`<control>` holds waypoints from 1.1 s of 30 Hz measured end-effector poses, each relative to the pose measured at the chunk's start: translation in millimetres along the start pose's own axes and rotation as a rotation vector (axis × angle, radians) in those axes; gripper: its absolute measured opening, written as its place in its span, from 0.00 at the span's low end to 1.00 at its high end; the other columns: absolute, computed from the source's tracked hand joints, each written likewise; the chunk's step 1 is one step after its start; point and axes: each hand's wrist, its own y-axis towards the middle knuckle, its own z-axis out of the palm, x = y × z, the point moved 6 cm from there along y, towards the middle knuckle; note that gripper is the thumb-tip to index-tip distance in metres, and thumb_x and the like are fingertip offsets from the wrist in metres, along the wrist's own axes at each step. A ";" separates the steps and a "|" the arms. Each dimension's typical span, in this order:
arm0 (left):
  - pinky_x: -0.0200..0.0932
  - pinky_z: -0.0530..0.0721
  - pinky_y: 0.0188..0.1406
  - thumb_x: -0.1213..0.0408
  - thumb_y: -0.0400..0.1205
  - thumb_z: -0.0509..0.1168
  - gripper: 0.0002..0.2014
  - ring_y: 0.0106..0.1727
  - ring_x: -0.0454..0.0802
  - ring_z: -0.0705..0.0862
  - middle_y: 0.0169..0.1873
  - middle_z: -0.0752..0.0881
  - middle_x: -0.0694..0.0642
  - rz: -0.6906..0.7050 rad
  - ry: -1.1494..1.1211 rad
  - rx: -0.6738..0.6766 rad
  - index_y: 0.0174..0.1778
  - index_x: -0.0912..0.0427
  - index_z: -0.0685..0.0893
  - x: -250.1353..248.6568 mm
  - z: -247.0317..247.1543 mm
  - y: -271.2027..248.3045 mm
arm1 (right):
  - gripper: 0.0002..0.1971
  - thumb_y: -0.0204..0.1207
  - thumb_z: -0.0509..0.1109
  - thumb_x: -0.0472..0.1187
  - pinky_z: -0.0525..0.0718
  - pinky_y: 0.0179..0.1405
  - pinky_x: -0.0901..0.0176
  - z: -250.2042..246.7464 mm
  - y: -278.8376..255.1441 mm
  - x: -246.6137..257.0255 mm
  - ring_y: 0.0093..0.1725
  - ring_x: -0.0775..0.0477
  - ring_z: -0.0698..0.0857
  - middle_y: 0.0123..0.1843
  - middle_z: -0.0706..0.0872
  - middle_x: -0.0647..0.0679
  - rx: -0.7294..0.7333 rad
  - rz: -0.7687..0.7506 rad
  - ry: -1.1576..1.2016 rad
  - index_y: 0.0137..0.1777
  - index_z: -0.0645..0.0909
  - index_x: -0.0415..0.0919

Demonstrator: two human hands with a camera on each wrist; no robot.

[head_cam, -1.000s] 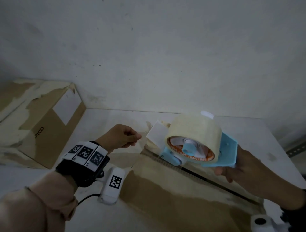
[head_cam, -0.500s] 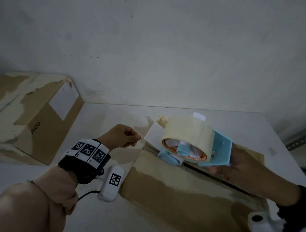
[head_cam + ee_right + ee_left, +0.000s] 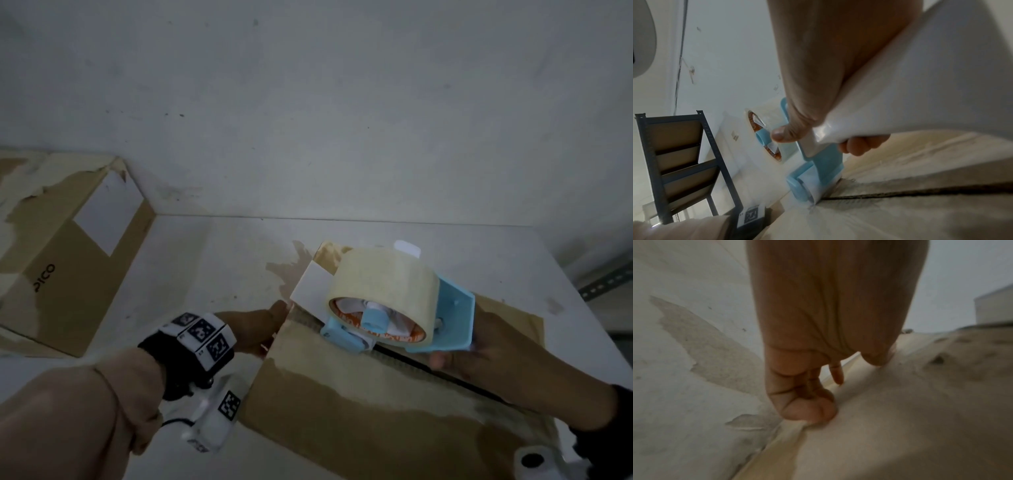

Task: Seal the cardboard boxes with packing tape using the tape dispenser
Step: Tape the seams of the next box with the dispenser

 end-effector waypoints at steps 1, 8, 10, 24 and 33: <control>0.53 0.72 0.71 0.48 0.86 0.35 0.31 0.65 0.60 0.76 0.68 0.77 0.63 -0.017 0.004 -0.004 0.70 0.67 0.72 3.6 0.1 0.7 | 0.28 0.52 0.66 0.78 0.82 0.45 0.73 -0.7 0.3 -1.1 0.50 0.65 0.84 0.52 0.84 0.70 -0.001 -0.004 -0.009 0.52 0.78 0.68; 0.42 0.80 0.47 0.56 0.87 0.48 0.15 0.59 0.51 0.74 0.67 0.73 0.55 0.016 0.117 -0.099 0.69 0.51 0.63 9.9 -3.1 -11.1 | 0.14 0.65 0.71 0.61 0.83 0.46 0.71 -0.9 -0.5 -11.5 0.49 0.61 0.86 0.50 0.86 0.66 -0.036 0.013 -0.018 0.49 0.80 0.61; 0.42 0.74 0.55 0.51 0.87 0.43 0.19 0.61 0.48 0.74 0.70 0.72 0.51 0.169 0.120 -0.157 0.73 0.46 0.62 -9.1 -8.7 -29.9 | 0.16 0.64 0.70 0.62 0.82 0.44 0.73 -0.5 -0.7 -9.8 0.49 0.62 0.86 0.49 0.86 0.66 -0.035 0.009 -0.006 0.50 0.79 0.61; 0.50 0.73 0.72 0.37 0.79 0.42 0.32 0.63 0.52 0.81 0.62 0.82 0.55 0.349 -0.224 -0.211 0.74 0.48 0.70 -22.0 23.8 -64.5 | 0.33 0.56 0.72 0.69 0.77 0.34 0.80 3.2 -0.9 6.5 0.45 0.71 0.83 0.49 0.84 0.75 -0.043 -0.058 0.115 0.58 0.73 0.53; 0.55 0.68 0.76 0.22 0.68 0.47 0.44 0.73 0.49 0.72 0.73 0.73 0.51 0.501 -0.101 -0.369 0.75 0.46 0.67 -21.9 12.2 -57.7 | 0.41 0.55 0.67 0.77 0.83 0.42 0.67 0.6 -1.8 1.5 0.49 0.62 0.84 0.53 0.85 0.67 -0.080 -0.046 0.100 0.62 0.72 0.50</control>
